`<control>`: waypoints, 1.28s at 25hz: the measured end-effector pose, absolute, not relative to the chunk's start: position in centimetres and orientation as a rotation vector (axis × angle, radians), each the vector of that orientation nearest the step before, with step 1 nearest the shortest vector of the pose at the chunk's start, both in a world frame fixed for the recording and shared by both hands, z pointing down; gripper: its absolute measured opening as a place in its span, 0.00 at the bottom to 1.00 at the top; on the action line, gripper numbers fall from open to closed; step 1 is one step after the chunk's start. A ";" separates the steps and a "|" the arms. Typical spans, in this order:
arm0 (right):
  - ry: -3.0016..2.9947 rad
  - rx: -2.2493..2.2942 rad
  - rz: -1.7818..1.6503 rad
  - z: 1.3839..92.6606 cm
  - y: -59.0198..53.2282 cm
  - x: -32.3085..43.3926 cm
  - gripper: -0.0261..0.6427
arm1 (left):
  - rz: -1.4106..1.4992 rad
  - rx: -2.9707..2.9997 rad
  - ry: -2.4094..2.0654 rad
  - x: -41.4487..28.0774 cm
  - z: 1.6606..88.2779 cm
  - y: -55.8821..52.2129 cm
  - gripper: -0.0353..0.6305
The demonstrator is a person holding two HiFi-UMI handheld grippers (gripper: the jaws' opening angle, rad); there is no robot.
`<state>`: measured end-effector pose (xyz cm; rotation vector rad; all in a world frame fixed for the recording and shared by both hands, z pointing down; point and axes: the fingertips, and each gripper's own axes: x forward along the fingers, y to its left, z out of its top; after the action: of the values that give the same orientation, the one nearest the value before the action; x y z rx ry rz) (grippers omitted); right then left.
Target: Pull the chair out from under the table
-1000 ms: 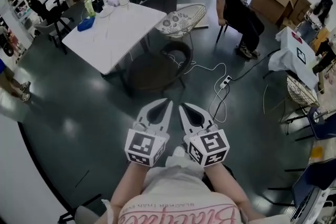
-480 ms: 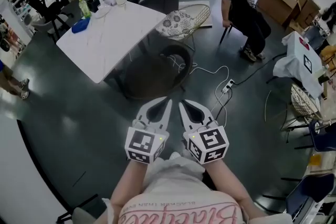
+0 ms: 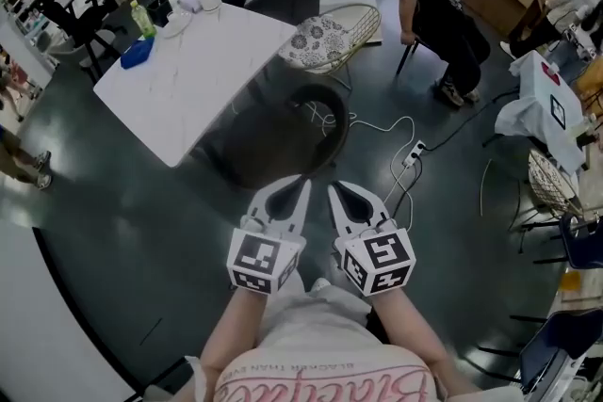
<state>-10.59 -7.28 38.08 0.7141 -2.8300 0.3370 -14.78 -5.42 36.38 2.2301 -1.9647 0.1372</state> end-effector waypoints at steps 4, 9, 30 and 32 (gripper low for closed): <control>-2.808 0.817 0.362 38.4 -10.0 -12.2 0.05 | 0.162 2.313 -1.889 -16.7 36.4 -8.5 0.06; -2.781 0.954 0.378 38.1 -13.8 -15.9 0.05 | 0.192 2.400 -1.780 -20.5 36.5 -12.4 0.06; -2.504 1.313 0.461 45.6 -25.2 -21.1 0.17 | 0.320 2.565 -1.317 -27.1 43.3 -24.0 0.06; -2.446 1.303 0.509 48.5 -25.8 -20.3 0.21 | 0.341 2.547 -1.299 -26.9 44.8 -24.6 0.06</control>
<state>-20.30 -25.82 48.49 1.3032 -2.4456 0.5086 -26.86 -24.63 44.80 2.5471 -1.2992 0.3411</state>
